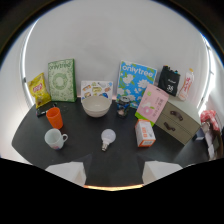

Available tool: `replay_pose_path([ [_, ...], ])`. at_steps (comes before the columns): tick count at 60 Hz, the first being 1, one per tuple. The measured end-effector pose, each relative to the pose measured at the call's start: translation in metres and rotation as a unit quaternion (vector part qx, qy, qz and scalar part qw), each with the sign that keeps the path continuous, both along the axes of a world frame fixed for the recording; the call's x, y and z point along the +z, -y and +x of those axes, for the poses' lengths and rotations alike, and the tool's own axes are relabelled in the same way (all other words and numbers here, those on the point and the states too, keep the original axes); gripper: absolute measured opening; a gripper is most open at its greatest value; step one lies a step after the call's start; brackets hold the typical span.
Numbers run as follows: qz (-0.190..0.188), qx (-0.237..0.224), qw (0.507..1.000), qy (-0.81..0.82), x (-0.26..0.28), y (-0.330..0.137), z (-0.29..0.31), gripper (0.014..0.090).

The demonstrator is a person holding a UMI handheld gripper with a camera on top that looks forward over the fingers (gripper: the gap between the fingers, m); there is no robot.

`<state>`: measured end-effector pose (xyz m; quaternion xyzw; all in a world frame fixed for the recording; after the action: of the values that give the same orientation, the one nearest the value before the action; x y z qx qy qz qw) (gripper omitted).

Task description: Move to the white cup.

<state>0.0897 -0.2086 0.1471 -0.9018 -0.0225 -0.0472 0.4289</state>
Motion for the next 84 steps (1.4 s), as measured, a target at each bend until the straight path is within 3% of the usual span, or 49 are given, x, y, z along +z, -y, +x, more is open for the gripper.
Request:
replay_pose_path([
  [16, 0.002, -0.028, 1.000, 0.012, 0.003, 0.003, -0.016, 0.0857],
  [25, -0.009, -0.029, 0.999, 0.016, -0.007, 0.027, -0.028, 0.0857],
  [37, -0.021, -0.009, 1.000, -0.006, -0.036, 0.053, -0.096, 0.0846],
  [56, 0.010, 0.030, 0.998, -0.045, -0.065, 0.004, -0.217, 0.0857],
  [68, 0.022, 0.021, 0.998, -0.049, -0.085, -0.031, -0.233, 0.0854],
  [84, 0.014, 0.018, 0.999, -0.046, -0.101, -0.035, -0.232, 0.0856],
])
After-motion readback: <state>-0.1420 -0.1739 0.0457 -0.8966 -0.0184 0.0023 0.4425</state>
